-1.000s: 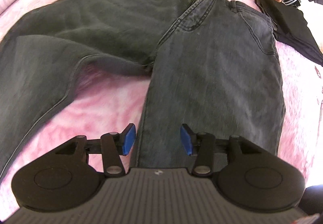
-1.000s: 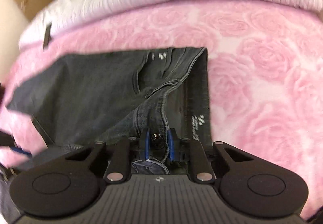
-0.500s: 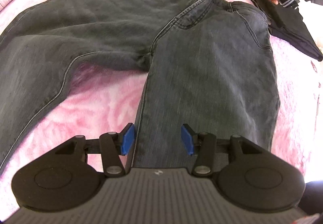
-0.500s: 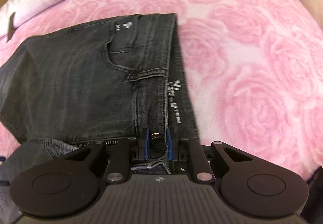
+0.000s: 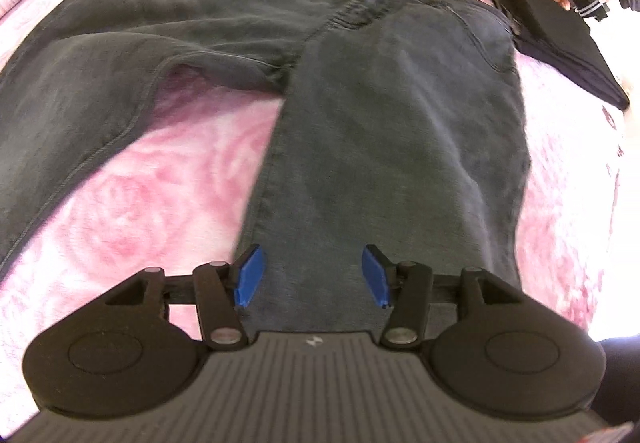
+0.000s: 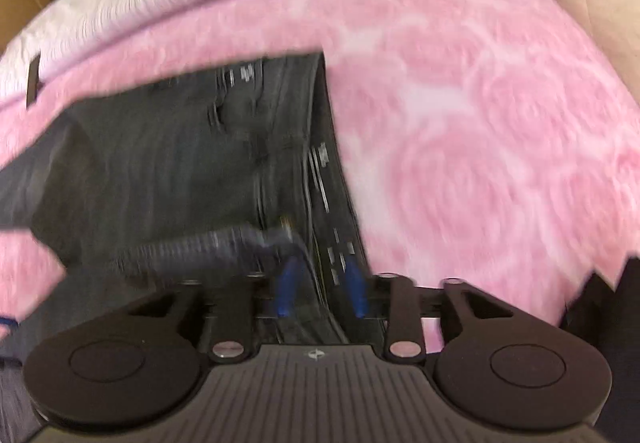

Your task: Fold clothes

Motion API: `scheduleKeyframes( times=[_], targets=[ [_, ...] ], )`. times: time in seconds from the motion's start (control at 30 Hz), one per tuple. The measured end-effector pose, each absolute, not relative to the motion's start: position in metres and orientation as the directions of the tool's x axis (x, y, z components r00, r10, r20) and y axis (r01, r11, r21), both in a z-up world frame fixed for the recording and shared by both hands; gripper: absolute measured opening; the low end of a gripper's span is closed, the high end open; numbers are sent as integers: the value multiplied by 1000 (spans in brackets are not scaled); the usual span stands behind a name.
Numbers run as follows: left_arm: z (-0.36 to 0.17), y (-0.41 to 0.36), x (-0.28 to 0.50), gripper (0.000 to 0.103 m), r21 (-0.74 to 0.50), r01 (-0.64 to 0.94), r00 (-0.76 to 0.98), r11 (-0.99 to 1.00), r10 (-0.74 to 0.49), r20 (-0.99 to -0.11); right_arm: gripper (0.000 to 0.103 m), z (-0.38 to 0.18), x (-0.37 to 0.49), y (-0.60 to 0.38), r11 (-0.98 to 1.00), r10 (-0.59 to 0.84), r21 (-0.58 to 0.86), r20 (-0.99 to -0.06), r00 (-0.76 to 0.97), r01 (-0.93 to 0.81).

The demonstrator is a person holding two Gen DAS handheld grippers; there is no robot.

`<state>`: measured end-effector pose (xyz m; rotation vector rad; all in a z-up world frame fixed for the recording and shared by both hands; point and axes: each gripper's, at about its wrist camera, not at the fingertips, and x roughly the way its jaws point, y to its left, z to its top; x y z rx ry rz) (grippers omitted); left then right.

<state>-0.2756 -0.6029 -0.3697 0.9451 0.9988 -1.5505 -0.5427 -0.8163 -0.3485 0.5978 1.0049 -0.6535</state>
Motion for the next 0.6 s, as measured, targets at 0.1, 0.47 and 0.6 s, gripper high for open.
scheduleKeyframes(
  times=[0.1, 0.47, 0.6],
  targets=[
    [-376, -605, -287, 50, -140, 977, -184, -159, -312, -932, 40, -366, -551, -808, 669, -185, 140, -920, 346, 730],
    [-362, -587, -285, 53, -117, 986, -149, -123, -295, -944, 30, -377, -578, -794, 615, -198, 30, -961, 191, 788],
    [-353, -558, -264, 59, -69, 996, -82, -57, -282, -956, 33, -358, -587, -784, 583, -259, 37, -938, 229, 812]
  ],
)
